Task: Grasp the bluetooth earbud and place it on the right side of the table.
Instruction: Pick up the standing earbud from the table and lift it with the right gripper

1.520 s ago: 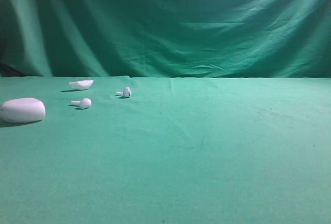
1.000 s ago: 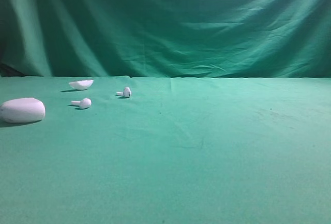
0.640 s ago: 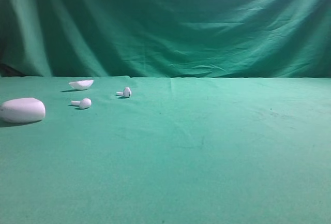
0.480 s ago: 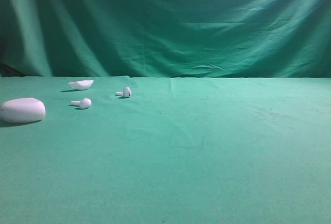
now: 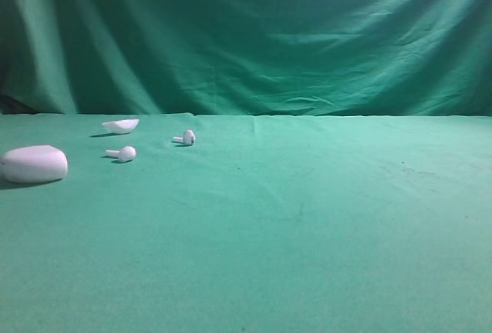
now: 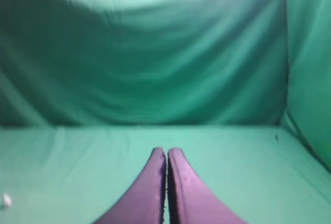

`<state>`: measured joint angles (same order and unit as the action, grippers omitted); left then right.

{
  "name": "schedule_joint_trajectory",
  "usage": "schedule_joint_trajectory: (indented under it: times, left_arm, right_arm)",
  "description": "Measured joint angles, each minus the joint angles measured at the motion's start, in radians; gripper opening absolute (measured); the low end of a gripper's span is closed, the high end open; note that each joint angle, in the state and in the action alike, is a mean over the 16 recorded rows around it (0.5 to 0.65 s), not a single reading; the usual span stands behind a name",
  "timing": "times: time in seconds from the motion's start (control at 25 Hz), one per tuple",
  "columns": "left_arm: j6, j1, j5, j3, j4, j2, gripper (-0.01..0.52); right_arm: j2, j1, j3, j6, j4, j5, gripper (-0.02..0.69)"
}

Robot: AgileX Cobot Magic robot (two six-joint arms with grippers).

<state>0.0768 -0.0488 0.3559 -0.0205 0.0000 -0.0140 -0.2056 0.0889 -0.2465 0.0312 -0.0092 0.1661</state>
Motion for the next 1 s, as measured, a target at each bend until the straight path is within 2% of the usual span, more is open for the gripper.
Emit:
schedule_joint_trajectory:
  times: [0.44, 0.72, 1.0]
  left_arm:
    - [0.000, 0.000, 0.000, 0.000, 0.000, 0.000, 0.000]
    - [0.000, 0.000, 0.000, 0.000, 0.000, 0.000, 0.000]
    - [0.000, 0.000, 0.000, 0.000, 0.000, 0.000, 0.000]
  right_arm:
    - [-0.576, 0.072, -0.462, -0.183, 0.043, 0.437, 0.000]
    - [-1.002, 0.222, -0.774, -0.290, 0.075, 0.637, 0.000]
    - [-1.433, 0.385, -1.163, -0.313, 0.078, 0.815, 0.022]
